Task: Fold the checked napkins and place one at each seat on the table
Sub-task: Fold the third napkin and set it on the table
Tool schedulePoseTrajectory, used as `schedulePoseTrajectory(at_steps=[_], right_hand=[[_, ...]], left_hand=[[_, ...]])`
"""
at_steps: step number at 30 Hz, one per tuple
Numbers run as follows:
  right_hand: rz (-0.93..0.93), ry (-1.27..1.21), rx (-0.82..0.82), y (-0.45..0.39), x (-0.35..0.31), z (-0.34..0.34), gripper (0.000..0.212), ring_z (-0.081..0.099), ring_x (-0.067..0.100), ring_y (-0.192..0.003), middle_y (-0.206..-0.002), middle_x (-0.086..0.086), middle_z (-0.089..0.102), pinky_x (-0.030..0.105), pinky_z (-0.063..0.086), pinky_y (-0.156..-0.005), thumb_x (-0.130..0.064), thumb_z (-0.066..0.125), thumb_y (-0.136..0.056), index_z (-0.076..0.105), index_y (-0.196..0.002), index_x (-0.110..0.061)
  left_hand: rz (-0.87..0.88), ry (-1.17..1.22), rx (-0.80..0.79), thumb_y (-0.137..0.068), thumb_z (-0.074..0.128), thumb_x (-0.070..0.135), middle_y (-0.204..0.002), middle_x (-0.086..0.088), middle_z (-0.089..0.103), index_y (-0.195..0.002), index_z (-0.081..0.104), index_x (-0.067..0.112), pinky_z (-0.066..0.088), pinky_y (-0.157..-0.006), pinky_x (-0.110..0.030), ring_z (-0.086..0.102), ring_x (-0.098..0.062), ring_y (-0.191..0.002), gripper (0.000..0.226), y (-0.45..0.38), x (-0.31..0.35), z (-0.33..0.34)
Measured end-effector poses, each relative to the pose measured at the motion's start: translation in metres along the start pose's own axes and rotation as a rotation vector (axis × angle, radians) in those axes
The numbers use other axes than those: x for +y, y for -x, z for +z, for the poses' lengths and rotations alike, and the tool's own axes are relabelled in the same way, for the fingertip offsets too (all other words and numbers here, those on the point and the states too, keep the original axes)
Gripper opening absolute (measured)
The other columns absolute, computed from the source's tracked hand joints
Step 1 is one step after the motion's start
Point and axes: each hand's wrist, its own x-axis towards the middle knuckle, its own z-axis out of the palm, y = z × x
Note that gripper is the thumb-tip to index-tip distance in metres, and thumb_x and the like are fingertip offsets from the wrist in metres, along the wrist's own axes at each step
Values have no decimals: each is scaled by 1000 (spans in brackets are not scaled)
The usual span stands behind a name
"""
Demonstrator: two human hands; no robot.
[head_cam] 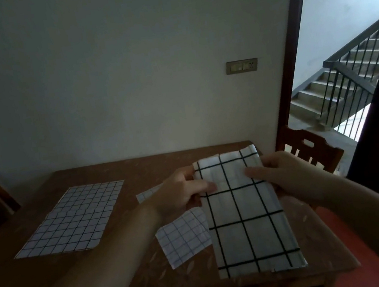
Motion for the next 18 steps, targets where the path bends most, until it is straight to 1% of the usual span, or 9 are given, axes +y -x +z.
schedulePoseTrajectory(at_steps=[2,4,6,7,8,10,13,16,18], right_hand=[[-45,-49,113,0,-2,3,18,74,16,-74,-81,-1,76,22,58,-60,-27,60,-90,69,-91,-11],[-113,-36,213,0,-1,6,13,73,14,-71,-80,-2,75,19,57,-56,-25,62,-89,70,-89,-14],[-152,-19,323,-1,1,10,11,73,13,-68,-78,-2,75,19,57,-55,-25,64,-88,70,-86,-15],[-156,-27,360,0,2,11,11,72,11,-66,-76,-3,75,19,57,-54,-24,65,-88,70,-85,-14],[-160,-40,374,1,1,12,14,72,11,-64,-75,-4,75,19,56,-52,-25,64,-88,69,-84,-13],[-184,-57,393,1,2,15,28,70,14,-58,-67,2,72,22,56,-50,-32,58,-90,67,-78,-7],[-227,3,550,-3,4,17,45,59,20,-44,-50,6,57,22,48,-39,-36,53,-93,59,-65,-2],[-304,68,639,-7,7,17,46,48,18,-38,-44,1,48,21,40,-36,-32,53,-95,54,-59,-3],[-337,88,668,-7,6,15,46,43,12,-36,-42,-1,45,19,35,-35,-32,52,-95,52,-57,-5]], left_hand=[[17,138,17,-87,63,11,-100,-23,63,-101,63,-1,52,-88,-42,60,-40,-99,19,1,-1,2],[-1,214,26,-91,62,27,-90,-17,60,-101,59,-1,49,-82,-39,57,-32,-90,30,4,-4,7],[-25,107,31,-94,56,33,-84,-2,70,-96,65,8,53,-76,-31,67,-19,-81,27,9,-9,15],[-18,25,58,-95,55,32,-88,1,74,-97,68,14,54,-74,-29,70,-15,-82,23,9,-12,18],[-1,-42,103,-96,55,30,-94,2,75,-97,70,17,56,-73,-27,72,-13,-86,20,9,-15,21],[48,-147,186,-97,54,29,-99,0,75,-98,72,16,58,-78,-31,72,-12,-91,22,8,-20,22],[102,-239,241,-99,51,33,-98,3,75,-99,72,19,57,-85,-32,70,-10,-92,25,9,-22,26],[131,-193,245,-98,49,36,-93,12,74,-96,70,30,56,-78,-24,69,-4,-89,22,10,-25,31],[145,-201,222,-98,51,34,-87,15,74,-93,69,31,57,-73,-20,70,-4,-85,19,12,-28,34]])
